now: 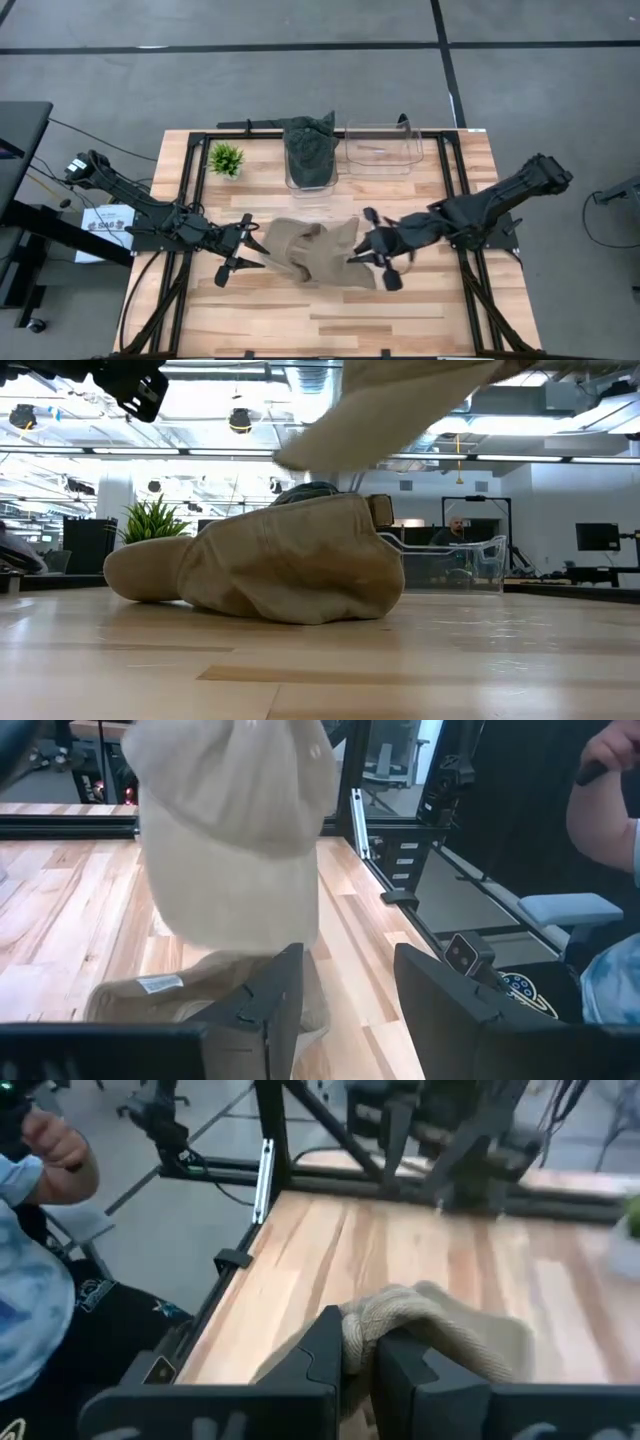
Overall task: Pick & Place hat
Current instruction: Put the brown cap into the right transparent bin
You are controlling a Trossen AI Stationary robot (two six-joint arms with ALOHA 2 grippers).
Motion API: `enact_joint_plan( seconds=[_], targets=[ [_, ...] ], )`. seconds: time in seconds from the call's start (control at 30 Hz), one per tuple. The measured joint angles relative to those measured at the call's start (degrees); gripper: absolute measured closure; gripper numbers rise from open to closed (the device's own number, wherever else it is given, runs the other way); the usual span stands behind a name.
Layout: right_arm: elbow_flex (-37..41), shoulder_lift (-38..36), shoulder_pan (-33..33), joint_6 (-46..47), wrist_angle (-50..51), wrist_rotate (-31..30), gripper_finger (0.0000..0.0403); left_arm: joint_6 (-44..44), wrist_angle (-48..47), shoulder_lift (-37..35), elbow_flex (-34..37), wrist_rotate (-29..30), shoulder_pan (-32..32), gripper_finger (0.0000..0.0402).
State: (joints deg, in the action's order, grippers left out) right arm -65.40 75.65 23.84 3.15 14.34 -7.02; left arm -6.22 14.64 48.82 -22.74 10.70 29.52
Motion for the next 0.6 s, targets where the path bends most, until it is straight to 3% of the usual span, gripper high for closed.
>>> enact_joint_plan(
  seconds=[0.33,0.6],
  targets=[
    [0.0,-10.5,3.5,5.7,9.9,-19.6,0.0382,0.4,1.3,0.0,0.0,5.0,0.0,0.0247],
    [0.0,-15.4,-2.7,8.7,16.7,-21.6,0.0385,1.5,3.6,0.0,0.0,10.4,-0.1,0.0247]
  ],
)
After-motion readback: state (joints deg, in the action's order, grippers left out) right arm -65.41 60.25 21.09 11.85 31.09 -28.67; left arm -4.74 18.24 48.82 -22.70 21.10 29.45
